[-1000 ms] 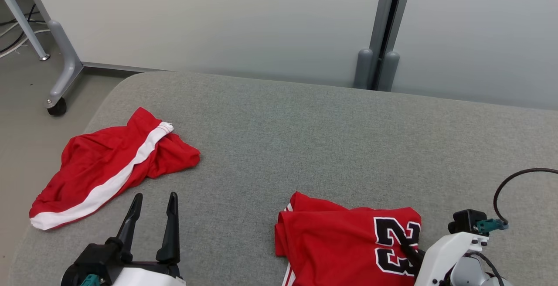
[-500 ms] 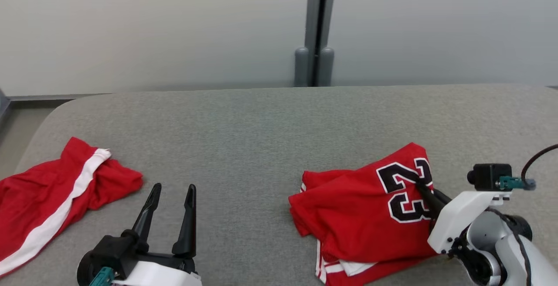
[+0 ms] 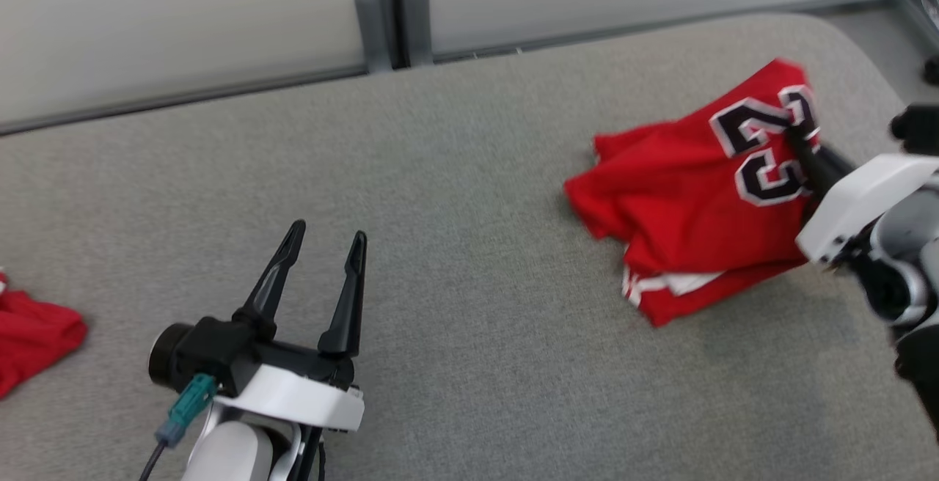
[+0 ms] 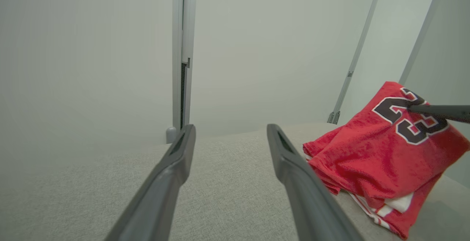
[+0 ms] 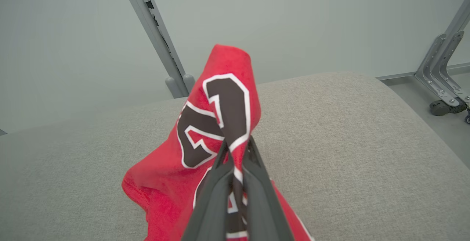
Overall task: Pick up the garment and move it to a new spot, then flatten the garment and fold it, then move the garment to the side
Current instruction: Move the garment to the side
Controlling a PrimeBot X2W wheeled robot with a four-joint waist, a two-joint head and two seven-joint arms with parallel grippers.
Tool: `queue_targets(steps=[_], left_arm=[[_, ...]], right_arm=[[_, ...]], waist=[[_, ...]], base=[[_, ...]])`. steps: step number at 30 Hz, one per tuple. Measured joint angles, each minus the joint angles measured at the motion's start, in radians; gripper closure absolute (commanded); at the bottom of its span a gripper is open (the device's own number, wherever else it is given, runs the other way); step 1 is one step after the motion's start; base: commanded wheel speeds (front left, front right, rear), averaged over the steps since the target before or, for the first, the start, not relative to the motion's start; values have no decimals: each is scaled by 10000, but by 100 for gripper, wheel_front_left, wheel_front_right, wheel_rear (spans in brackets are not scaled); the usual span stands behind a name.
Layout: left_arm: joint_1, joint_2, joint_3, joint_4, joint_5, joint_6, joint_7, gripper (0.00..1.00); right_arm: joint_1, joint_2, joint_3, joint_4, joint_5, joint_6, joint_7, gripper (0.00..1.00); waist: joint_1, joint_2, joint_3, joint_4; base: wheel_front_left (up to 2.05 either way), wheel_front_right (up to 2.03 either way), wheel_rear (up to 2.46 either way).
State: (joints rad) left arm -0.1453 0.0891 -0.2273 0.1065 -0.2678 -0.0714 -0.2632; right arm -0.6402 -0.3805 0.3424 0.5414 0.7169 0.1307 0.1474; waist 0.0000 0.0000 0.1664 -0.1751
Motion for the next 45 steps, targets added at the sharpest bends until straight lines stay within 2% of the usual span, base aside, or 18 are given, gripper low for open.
queue_targets(steps=[7, 13, 14, 16, 17, 18, 25, 30, 37, 45], left_arm=[[-755, 207, -155, 52, 217, -69, 127, 0], [-1099, 320, -199, 33, 293, -69, 180, 0], [-1129, 336, -205, 25, 299, -69, 182, 0], [-1199, 353, -224, 29, 303, -69, 213, 0], [-1244, 370, -226, 33, 303, -69, 213, 0], [-1277, 382, -221, 33, 303, -69, 213, 0], [-1257, 353, -130, 186, 192, -13, 146, 0], [-895, 332, 182, 278, -17, 94, 59, 0], [-190, 420, 708, 132, -163, 311, 29, 0], [842, 663, 1269, -270, -288, 581, -2, 0]], right_arm=[[-1539, -635, -366, 2105, -276, 0, -435, 100], [-2493, -679, -508, 3628, -1007, 0, -1012, 100], [-2639, -679, -531, 3873, -1135, 0, -1133, 82], [-2909, -648, -566, 4393, -1413, 0, -1373, 67], [-3029, -633, -625, 4665, -1586, 0, -1536, 51], [-3160, -621, -700, 4947, -1739, 0, -1703, 0], [-3603, -579, -968, 6383, -2742, 0, -2970, 0], [-3548, -330, -970, 6418, -3026, 0, -3724, 0], [-2640, -196, -813, 5099, -3039, 0, -4044, 0], [-54, -27, -1599, 1854, -2826, 0, -4090, 0]], waist=[[0, 0, 1338, -358], [0, 0, 2150, -426], [0, 0, 2236, -418], [0, 0, 2355, -386], [0, 0, 2385, -360], [0, 0, 2398, -330], [0, 0, 2024, -165], [0, 0, 1344, -3], [0, 0, 328, 326], [0, 0, -971, 1036]], base=[[0, 0, 0], [0, 0, 0], [0, 0, 0], [0, 0, 0], [0, 0, 0], [0, 0, 0], [0, 0, 0], [0, 0, 0], [0, 0, 0], [0, 0, 0]])
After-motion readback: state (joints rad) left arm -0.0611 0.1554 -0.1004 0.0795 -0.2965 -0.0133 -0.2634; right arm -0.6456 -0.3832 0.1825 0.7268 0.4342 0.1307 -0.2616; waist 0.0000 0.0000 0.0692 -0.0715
